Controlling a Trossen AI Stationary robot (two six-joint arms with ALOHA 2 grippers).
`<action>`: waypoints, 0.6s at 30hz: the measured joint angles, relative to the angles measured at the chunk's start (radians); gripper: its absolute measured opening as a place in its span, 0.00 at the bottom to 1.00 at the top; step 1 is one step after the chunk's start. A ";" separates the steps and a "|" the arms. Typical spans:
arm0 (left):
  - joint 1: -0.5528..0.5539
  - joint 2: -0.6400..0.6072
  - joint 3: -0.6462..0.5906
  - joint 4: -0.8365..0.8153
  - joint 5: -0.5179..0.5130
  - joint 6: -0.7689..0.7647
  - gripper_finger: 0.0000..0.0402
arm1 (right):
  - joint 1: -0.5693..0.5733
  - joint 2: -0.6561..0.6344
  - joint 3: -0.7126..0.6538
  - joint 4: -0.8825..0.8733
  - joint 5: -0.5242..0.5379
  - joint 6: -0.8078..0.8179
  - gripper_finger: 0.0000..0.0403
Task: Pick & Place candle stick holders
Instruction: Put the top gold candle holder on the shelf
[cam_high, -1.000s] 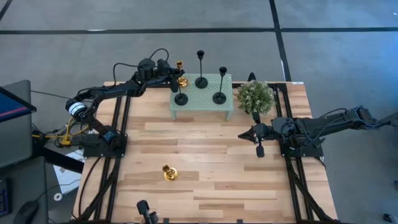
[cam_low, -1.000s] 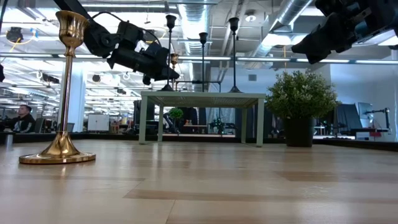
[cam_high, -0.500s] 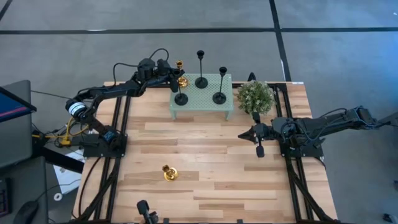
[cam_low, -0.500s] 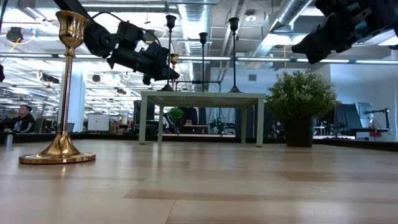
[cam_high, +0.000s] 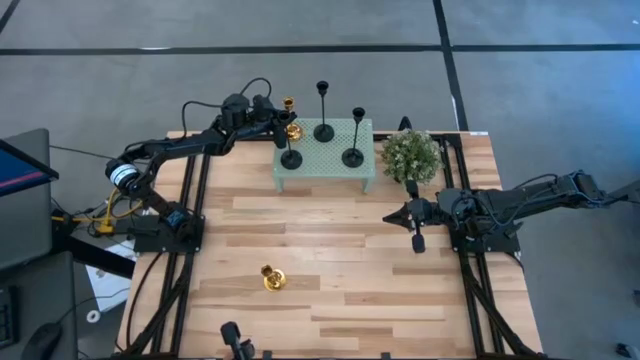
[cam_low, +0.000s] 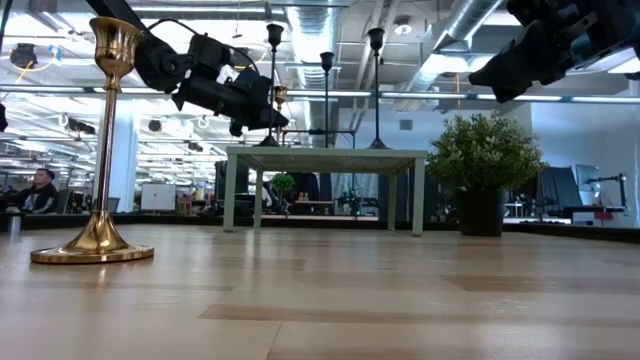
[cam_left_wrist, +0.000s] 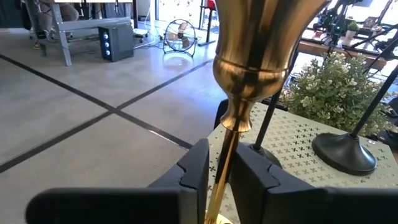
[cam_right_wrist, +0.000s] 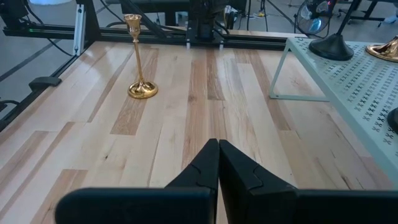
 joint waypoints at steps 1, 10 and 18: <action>0.000 0.000 0.000 0.000 0.000 0.000 0.15 | 0.000 0.000 0.000 0.000 0.000 0.000 0.00; -0.014 0.000 0.000 0.000 -0.002 0.000 0.35 | 0.000 0.000 0.000 0.000 0.000 0.000 0.00; -0.032 0.000 0.001 0.000 -0.002 -0.001 0.49 | 0.000 0.000 0.000 -0.002 0.000 0.000 0.00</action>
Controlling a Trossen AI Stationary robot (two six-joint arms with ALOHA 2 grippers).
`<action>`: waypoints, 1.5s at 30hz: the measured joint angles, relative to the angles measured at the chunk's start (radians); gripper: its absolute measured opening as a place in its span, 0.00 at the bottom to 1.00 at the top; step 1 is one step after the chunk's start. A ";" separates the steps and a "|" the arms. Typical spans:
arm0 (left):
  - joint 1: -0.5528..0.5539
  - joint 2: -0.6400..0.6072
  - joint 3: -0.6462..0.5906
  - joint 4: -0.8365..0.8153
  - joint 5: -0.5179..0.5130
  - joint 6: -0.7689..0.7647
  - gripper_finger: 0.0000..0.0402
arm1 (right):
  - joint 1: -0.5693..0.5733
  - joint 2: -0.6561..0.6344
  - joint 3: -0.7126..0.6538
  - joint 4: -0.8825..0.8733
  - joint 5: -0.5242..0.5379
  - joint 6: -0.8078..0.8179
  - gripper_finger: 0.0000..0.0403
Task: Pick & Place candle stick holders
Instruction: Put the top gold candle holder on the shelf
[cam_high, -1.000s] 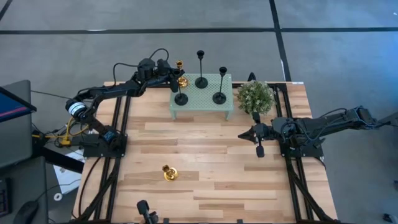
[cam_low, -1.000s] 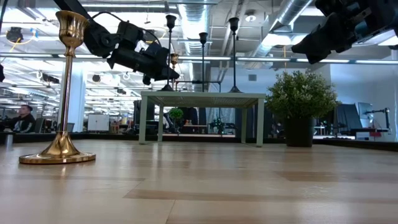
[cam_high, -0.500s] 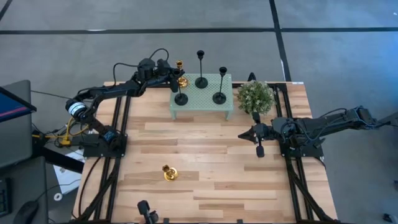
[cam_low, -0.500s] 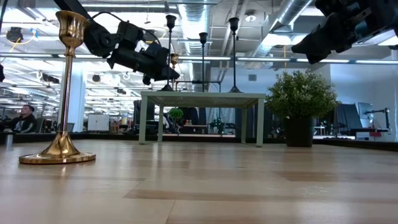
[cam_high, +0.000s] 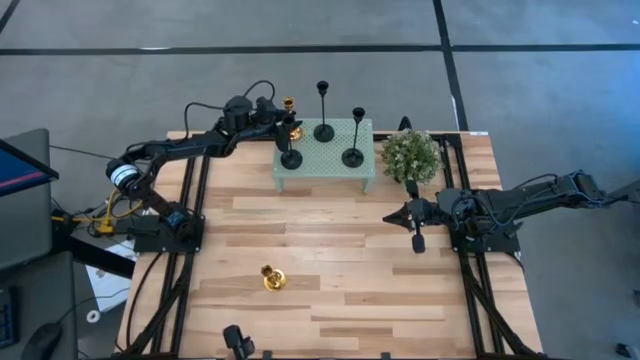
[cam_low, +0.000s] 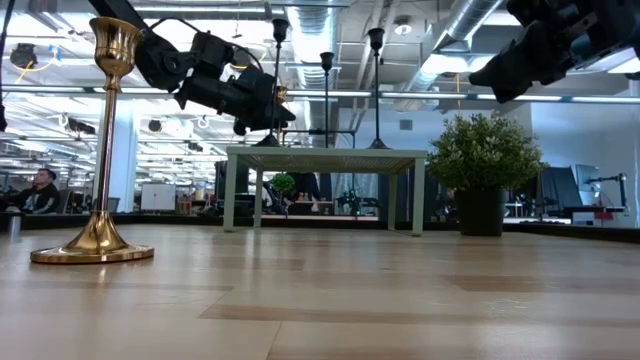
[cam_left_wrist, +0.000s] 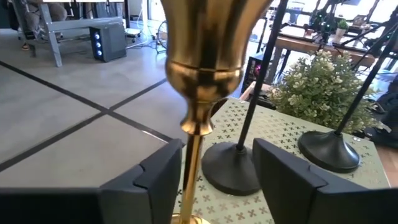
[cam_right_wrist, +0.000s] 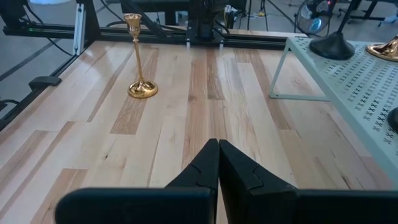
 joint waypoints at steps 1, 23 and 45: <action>0.002 0.000 0.000 0.000 0.000 0.000 0.50 | 0.000 0.000 0.000 -0.001 0.000 0.000 0.00; 0.037 -0.117 0.000 -0.097 -0.003 0.003 0.51 | 0.000 0.000 0.000 -0.018 0.000 0.001 0.00; 0.055 -0.237 -0.096 -0.313 -0.062 0.038 0.31 | 0.000 0.000 0.000 -0.017 0.000 0.002 0.00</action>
